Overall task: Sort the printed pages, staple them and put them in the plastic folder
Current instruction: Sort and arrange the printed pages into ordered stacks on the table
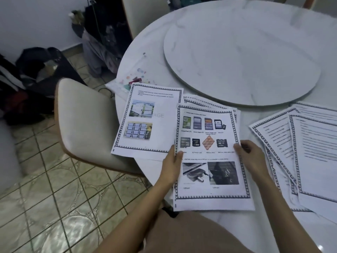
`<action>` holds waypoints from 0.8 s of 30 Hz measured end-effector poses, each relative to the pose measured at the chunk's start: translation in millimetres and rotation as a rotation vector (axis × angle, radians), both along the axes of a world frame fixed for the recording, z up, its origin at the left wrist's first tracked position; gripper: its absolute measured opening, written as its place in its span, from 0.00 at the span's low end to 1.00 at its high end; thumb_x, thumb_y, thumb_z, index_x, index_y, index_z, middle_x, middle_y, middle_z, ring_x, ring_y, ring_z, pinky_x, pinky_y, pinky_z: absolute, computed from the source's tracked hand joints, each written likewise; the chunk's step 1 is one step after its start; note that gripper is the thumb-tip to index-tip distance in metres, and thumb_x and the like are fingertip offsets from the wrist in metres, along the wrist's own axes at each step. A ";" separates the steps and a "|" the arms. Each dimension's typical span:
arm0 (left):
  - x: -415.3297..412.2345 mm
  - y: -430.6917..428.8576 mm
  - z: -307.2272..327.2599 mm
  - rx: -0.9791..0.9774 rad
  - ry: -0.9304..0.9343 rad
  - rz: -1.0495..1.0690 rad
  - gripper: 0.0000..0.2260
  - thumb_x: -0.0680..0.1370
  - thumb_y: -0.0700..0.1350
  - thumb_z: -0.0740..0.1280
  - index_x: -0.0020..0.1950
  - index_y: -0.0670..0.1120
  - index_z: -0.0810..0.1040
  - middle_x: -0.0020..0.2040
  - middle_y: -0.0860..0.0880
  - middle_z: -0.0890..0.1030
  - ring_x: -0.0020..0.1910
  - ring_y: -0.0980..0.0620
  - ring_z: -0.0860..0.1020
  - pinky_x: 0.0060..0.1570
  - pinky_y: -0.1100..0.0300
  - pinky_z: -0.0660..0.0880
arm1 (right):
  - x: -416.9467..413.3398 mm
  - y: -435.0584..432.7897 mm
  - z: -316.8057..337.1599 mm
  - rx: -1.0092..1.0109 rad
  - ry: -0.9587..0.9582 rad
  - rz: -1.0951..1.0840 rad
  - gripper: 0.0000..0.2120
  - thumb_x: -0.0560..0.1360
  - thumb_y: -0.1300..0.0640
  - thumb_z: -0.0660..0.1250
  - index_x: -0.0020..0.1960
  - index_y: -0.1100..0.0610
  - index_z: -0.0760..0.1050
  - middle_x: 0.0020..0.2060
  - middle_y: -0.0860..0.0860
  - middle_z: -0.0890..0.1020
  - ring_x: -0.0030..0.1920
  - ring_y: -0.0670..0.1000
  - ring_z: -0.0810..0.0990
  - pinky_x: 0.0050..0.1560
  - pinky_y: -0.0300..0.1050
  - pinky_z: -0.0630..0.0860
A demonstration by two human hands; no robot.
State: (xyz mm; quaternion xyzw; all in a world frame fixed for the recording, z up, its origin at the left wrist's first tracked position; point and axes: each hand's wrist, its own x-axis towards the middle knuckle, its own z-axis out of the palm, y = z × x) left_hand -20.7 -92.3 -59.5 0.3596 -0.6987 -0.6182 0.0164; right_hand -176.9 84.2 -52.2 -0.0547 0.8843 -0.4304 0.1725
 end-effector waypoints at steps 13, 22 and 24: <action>-0.8 -35.2 11.8 0.062 0.119 -0.028 0.28 0.79 0.55 0.56 0.76 0.46 0.54 0.74 0.51 0.62 0.72 0.55 0.62 0.73 0.55 0.59 | 6.6 -26.9 13.7 -0.288 -0.231 0.020 0.13 0.78 0.54 0.59 0.62 0.53 0.72 0.51 0.48 0.80 0.43 0.38 0.81 0.44 0.37 0.78; -4.4 -69.5 8.9 0.037 0.135 -0.032 0.18 0.80 0.49 0.58 0.69 0.45 0.68 0.62 0.53 0.74 0.60 0.58 0.70 0.59 0.65 0.65 | 5.5 -59.1 8.5 -0.273 -0.143 -0.047 0.11 0.78 0.56 0.60 0.59 0.56 0.73 0.45 0.47 0.80 0.34 0.35 0.81 0.32 0.29 0.77; -5.5 -75.4 6.0 0.025 0.131 -0.041 0.17 0.80 0.52 0.58 0.64 0.43 0.71 0.57 0.48 0.77 0.54 0.55 0.73 0.55 0.60 0.69 | 6.1 -62.4 7.4 -0.255 -0.107 -0.051 0.12 0.78 0.56 0.60 0.60 0.57 0.73 0.46 0.48 0.81 0.36 0.37 0.82 0.34 0.30 0.78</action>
